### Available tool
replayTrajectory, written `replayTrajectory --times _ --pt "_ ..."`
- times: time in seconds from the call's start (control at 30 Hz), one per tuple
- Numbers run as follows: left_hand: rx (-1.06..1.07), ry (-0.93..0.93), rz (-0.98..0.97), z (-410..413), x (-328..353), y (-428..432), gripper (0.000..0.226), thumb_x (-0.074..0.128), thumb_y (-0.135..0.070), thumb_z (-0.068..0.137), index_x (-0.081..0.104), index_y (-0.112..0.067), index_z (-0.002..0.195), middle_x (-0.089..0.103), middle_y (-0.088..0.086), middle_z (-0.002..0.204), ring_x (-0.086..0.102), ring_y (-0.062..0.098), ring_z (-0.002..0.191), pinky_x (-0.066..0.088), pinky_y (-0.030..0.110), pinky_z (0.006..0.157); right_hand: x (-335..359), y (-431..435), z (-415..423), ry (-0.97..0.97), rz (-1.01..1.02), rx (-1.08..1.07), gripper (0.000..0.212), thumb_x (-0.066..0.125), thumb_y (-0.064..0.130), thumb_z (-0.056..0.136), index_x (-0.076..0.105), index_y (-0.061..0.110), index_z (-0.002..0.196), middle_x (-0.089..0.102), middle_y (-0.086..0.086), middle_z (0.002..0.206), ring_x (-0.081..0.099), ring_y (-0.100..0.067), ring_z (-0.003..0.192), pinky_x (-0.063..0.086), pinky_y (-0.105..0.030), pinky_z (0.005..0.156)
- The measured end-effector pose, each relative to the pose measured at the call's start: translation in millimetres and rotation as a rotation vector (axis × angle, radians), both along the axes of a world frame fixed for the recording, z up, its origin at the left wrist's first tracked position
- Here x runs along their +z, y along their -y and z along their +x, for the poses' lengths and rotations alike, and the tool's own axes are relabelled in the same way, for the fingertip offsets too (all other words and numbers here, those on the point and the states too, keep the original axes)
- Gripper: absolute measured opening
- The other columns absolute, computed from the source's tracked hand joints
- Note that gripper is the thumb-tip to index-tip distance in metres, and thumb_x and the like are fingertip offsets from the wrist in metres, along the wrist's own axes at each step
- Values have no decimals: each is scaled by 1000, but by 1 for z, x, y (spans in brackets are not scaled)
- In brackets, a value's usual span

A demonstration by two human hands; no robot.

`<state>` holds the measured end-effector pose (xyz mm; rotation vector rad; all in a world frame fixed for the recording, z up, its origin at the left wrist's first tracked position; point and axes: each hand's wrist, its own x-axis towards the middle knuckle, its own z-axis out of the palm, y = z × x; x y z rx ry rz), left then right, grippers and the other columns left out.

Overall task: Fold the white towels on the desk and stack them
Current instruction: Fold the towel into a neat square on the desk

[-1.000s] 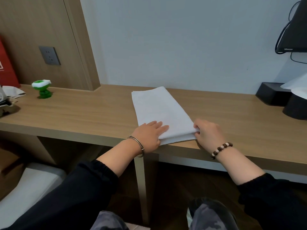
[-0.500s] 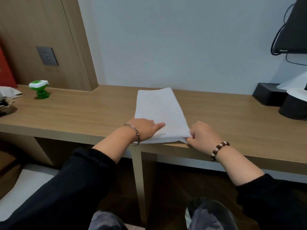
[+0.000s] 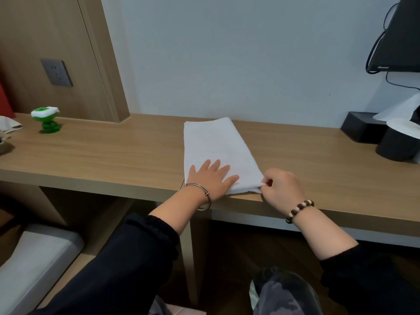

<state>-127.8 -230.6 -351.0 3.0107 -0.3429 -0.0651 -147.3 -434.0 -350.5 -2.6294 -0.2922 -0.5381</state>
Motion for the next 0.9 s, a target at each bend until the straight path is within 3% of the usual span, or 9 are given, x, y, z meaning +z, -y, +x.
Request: replayTrajectory --times 0.2,0.33,0.4,0.47,0.57,0.63,0.73,0.8,0.9 --pt "7 18 34 0 -1 0 63 13 -65 92 13 -37 148 2 -7 159 -1 23 146 2 58 112 -5 12 -4 59 -53 178 9 57 -2 79 58 6 75 52 -1 81 43 -16 78 28 -26 61" --pt "-13 38 72 0 -2 -3 62 15 -63 92 11 -37 148 0 -7 159 -2 23 146 3 58 112 -3 17 -2 94 -136 247 14 58 -7 76 62 6 74 53 -4 91 46 -21 88 37 -30 70" --pt "-25 43 88 0 -3 -4 61 15 -62 92 9 -38 148 -1 -7 159 -3 23 146 4 59 111 -1 19 -1 75 -11 209 23 53 -9 78 62 10 68 52 1 93 46 -19 93 40 -32 77" --pt "-28 35 97 1 -3 -4 61 14 -62 92 8 -39 148 -2 -7 159 -3 23 146 4 60 111 6 20 3 59 244 107 34 44 -11 80 62 14 65 53 3 95 47 -17 100 37 -32 84" --pt "-23 30 109 1 -4 -3 62 14 -62 92 6 -39 148 -3 -7 159 -4 23 146 4 60 111 22 5 21 -39 388 49 40 35 -6 88 69 13 98 57 -1 117 45 -21 122 36 -37 103" --pt "-18 36 110 0 -3 -3 61 15 -62 93 7 -38 149 -2 -7 159 -3 23 146 5 60 111 24 -10 31 -156 181 144 41 33 4 97 58 13 128 43 -3 144 30 -21 138 22 -38 115" --pt "-18 43 120 0 -3 -3 62 15 -61 93 7 -36 149 -1 -6 159 -2 23 146 6 60 111 17 -15 36 -320 -292 220 46 24 18 101 35 26 146 20 9 157 10 -13 145 2 -41 117" --pt "-23 42 117 0 -3 -3 62 15 -61 93 7 -35 149 -1 -6 159 -2 24 146 6 60 111 15 -9 37 -354 -371 200 49 23 19 100 31 30 147 17 14 157 7 -9 145 -3 -44 117" --pt "-31 43 101 -1 -3 -5 61 15 -60 94 6 -36 149 -2 -6 159 -2 24 146 4 59 112 16 -6 40 -315 -337 204 48 27 16 98 40 27 143 29 13 153 16 -8 143 -5 -41 117"
